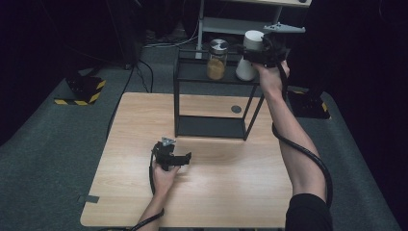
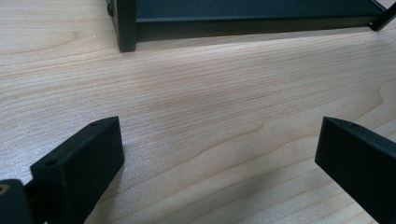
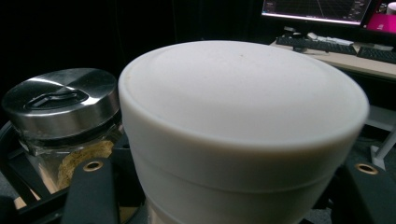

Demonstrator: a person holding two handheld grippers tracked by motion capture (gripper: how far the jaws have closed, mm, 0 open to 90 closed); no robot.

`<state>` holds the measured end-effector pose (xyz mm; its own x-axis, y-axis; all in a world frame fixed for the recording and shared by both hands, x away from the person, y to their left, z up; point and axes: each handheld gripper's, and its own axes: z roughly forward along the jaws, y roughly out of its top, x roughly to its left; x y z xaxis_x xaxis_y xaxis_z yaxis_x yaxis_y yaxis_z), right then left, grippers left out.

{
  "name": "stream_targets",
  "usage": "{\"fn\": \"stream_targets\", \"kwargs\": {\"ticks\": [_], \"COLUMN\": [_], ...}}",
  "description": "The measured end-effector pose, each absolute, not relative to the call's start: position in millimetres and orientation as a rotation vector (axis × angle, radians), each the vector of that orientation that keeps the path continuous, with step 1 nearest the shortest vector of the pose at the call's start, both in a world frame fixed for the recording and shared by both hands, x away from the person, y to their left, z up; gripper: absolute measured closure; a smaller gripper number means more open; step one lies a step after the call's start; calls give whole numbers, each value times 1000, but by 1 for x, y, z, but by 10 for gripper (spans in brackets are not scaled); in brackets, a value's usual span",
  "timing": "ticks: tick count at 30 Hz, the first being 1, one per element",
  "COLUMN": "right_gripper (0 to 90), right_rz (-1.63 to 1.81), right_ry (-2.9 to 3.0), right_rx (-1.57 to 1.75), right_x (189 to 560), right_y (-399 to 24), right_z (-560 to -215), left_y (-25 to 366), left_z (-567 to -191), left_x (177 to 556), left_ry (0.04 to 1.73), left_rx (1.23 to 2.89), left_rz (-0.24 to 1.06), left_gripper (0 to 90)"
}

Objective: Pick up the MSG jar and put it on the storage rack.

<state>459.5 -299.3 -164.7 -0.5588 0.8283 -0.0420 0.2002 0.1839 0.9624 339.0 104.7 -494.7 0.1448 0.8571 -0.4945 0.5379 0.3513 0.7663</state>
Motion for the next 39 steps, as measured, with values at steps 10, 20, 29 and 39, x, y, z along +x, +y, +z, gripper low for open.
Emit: {"fn": "stream_targets", "kwargs": {"ticks": [10, 20, 29, 39], "right_gripper": [297, 136, 131, 134], "right_rz": [1401, 1432, 1472, 1494], "right_ry": [1897, 1874, 1853, 1862], "right_rx": [982, 994, 960, 932], "right_x": [462, 459, 446, 432], "right_y": [-299, -304, -322, -340], "right_z": [-163, -169, -177, -180], "left_y": [105, 105, 105, 105], "left_z": [-495, -495, -495, -495], "left_x": [339, 339, 339, 339], "left_ry": [1524, 1524, 1523, 1523], "left_rx": [1314, 1310, 1313, 1314], "left_rz": [368, 364, 365, 365], "left_gripper": [13, 13, 13, 12]}}
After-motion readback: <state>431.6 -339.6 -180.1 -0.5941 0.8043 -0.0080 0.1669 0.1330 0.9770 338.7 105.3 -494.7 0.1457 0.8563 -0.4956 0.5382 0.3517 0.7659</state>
